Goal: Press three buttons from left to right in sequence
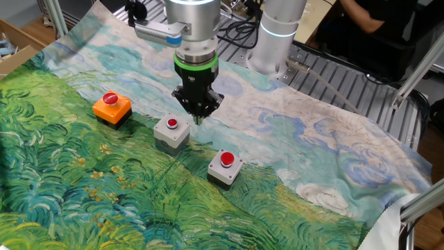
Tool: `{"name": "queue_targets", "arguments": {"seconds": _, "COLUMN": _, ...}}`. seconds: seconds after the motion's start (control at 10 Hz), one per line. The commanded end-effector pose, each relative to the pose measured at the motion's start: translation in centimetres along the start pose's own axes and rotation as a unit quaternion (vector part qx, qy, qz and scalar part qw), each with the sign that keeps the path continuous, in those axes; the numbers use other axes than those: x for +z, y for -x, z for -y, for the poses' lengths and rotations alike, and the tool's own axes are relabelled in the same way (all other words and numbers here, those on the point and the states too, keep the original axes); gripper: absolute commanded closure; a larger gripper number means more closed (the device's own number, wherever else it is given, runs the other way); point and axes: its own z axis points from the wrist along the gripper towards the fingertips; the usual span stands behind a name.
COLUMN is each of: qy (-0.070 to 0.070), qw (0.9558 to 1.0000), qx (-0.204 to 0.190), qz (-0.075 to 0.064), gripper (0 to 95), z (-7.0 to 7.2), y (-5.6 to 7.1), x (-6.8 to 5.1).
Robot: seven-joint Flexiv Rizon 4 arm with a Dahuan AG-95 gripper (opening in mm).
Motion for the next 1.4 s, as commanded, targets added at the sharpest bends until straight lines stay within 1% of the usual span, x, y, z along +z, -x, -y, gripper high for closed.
{"name": "queue_targets", "arguments": {"seconds": 0.1, "qy": -0.003, "qw": 1.0, "qx": 0.001, "qz": 0.0, "gripper": 95.0, "z": 0.0, "y": -0.1, "x": -0.1}}
{"name": "queue_targets", "arguments": {"seconds": 0.3, "qy": -0.005, "qw": 1.0, "qx": 0.003, "qz": 0.0, "gripper": 95.0, "z": 0.0, "y": -0.1, "x": -0.1}}
{"name": "queue_targets", "arguments": {"seconds": 0.4, "qy": -0.004, "qw": 1.0, "qx": 0.003, "qz": 0.001, "gripper": 95.0, "z": -0.2, "y": -0.1, "x": -0.2}}
{"name": "queue_targets", "arguments": {"seconds": 0.5, "qy": -0.006, "qw": 1.0, "qx": 0.003, "qz": 0.005, "gripper": 95.0, "z": -0.4, "y": -0.1, "x": -0.3}}
{"name": "queue_targets", "arguments": {"seconds": 0.6, "qy": -0.007, "qw": 0.9999, "qx": 0.004, "qz": 0.007, "gripper": 95.0, "z": -0.7, "y": -0.1, "x": -0.5}}
{"name": "queue_targets", "arguments": {"seconds": 1.0, "qy": -0.006, "qw": 1.0, "qx": 0.001, "qz": 0.006, "gripper": 95.0, "z": -2.2, "y": -0.1, "x": -0.9}}
{"name": "queue_targets", "arguments": {"seconds": 1.2, "qy": -0.005, "qw": 1.0, "qx": 0.002, "qz": 0.006, "gripper": 95.0, "z": -3.5, "y": 0.1, "x": -1.1}}
{"name": "queue_targets", "arguments": {"seconds": 1.4, "qy": -0.006, "qw": 1.0, "qx": 0.006, "qz": 0.006, "gripper": 95.0, "z": -5.0, "y": 0.3, "x": -0.9}}
